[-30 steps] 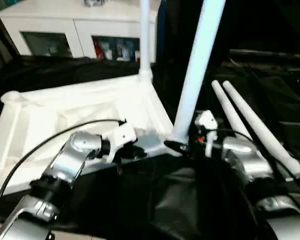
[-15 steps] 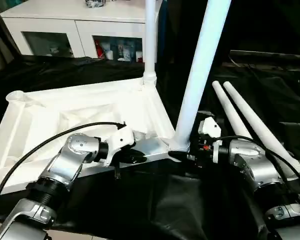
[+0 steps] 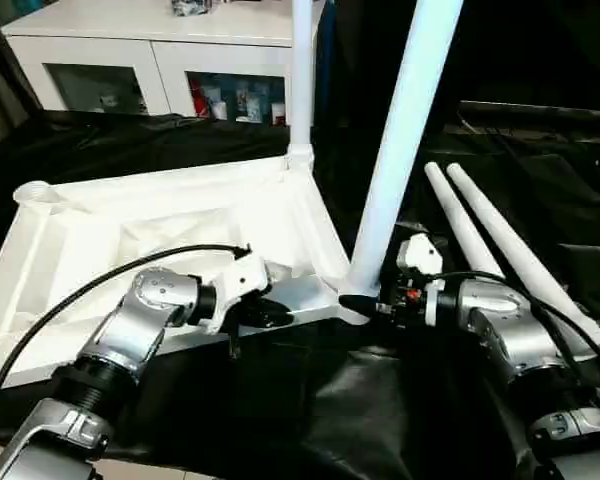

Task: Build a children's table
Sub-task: Rotate leg to tighten

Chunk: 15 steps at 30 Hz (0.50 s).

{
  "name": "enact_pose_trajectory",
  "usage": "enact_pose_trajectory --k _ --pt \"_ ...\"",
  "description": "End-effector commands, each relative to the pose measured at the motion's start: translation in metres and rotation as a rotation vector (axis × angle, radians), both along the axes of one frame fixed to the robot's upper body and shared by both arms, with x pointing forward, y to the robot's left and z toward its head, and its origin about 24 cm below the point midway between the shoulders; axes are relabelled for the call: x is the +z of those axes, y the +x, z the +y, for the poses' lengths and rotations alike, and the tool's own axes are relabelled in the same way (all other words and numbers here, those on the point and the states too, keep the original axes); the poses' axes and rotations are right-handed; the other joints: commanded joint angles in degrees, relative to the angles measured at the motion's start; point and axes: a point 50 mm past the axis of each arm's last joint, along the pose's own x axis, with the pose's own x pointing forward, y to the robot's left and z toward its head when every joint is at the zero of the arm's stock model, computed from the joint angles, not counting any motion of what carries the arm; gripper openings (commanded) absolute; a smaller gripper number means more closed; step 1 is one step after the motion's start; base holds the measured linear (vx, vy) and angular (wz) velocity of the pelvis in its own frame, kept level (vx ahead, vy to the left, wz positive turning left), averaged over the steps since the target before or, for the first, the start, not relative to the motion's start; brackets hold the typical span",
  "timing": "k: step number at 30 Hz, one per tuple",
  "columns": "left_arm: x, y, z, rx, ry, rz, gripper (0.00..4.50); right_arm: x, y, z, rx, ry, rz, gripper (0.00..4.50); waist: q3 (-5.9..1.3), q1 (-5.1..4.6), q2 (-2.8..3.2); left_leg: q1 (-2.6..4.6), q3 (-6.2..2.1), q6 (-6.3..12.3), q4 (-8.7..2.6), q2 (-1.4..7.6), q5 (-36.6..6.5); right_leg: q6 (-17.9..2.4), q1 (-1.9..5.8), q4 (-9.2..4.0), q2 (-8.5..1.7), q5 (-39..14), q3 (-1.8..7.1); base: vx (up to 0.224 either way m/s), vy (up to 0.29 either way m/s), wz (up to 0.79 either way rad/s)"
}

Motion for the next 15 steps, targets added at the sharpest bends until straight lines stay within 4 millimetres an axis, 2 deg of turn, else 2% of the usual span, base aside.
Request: enact_pose_trajectory --k 1,2,3,6,8,9,11,13,15 --pt "0.003 0.001 -0.005 0.002 -0.036 -0.012 0.00 -0.006 0.000 0.001 -0.036 0.011 0.036 2.76 -4.09 0.08 -0.32 0.68 -0.31 5.88 -3.12 1.64 -3.16 -14.63 3.63 -3.21 -3.40 4.33 3.14 0.000 0.000 0.00" --pt "0.001 0.009 -0.006 0.089 -0.017 -0.034 0.00 -0.013 0.006 0.001 -0.169 0.020 0.063 2.75 -3.98 -0.02 -0.43 0.67 -0.26 5.65 -3.18 1.62 -3.72 -14.55 3.58 -3.29 -3.40 3.45 3.20 0.000 0.000 0.00" --pt "0.000 0.013 -0.007 0.138 -0.008 -0.049 0.00 -0.017 0.009 0.002 -0.238 0.012 0.069 2.75 -3.69 -0.25 -0.30 0.74 -0.29 4.67 -3.46 1.61 -5.01 -14.33 3.39 -3.69 -3.45 0.91 3.22 0.000 0.000 0.00" --pt "-0.002 0.024 -0.013 0.245 -0.010 -0.068 0.00 -0.025 0.014 0.007 -0.384 -0.007 0.081 2.74 -3.46 -0.39 -0.37 1.31 -0.36 1.53 -3.86 1.60 -9.24 -12.71 3.30 -4.45 -3.65 -7.08 3.43 0.000 0.000 0.00" --pt "-0.003 0.036 -0.025 0.376 -0.015 -0.086 0.00 -0.033 0.019 0.020 -0.536 0.002 0.108 2.74 -3.19 -0.60 -0.17 1.27 -0.45 0.19 -4.19 1.55 -10.69 -11.56 3.30 -4.79 -3.69 -10.03 3.59 0.000 0.000 0.00" --pt "-0.003 0.038 -0.027 0.396 -0.018 -0.088 0.00 -0.034 0.020 0.022 -0.559 0.002 0.111 2.74 -3.07 -0.59 -0.20 1.84 -0.37 -0.56 -4.33 1.50 -12.89 -10.60 3.02 -5.37 -3.69 -13.26 3.63 0.000 0.000 0.00" --pt "-0.002 0.041 -0.031 0.418 -0.024 -0.090 0.00 -0.035 0.020 0.026 -0.582 0.002 0.114 2.74 -2.91 -0.56 -0.23 1.96 -0.46 -0.94 -4.57 1.42 -15.09 -9.44 3.06 -5.89 -3.86 -16.87 3.65 0.000 0.000 0.00" --pt "-0.001 0.045 -0.040 0.445 -0.027 -0.097 0.00 -0.035 0.022 0.038 -0.618 0.000 0.115 2.74 -3.13 -0.57 0.23 1.84 -0.60 -0.84 -4.66 1.46 -14.68 -9.04 3.18 -5.86 -3.82 -15.66 3.69 0.000 0.000 0.00" --pt "-0.001 0.048 -0.048 0.457 -0.023 -0.106 0.00 -0.035 0.025 0.051 -0.636 -0.005 0.110 2.74 -3.24 -0.69 0.17 1.90 -0.61 -1.17 -4.72 1.40 -14.11 -9.55 3.14 -5.72 -3.68 -13.18 3.71 0.000 0.000 0.00"
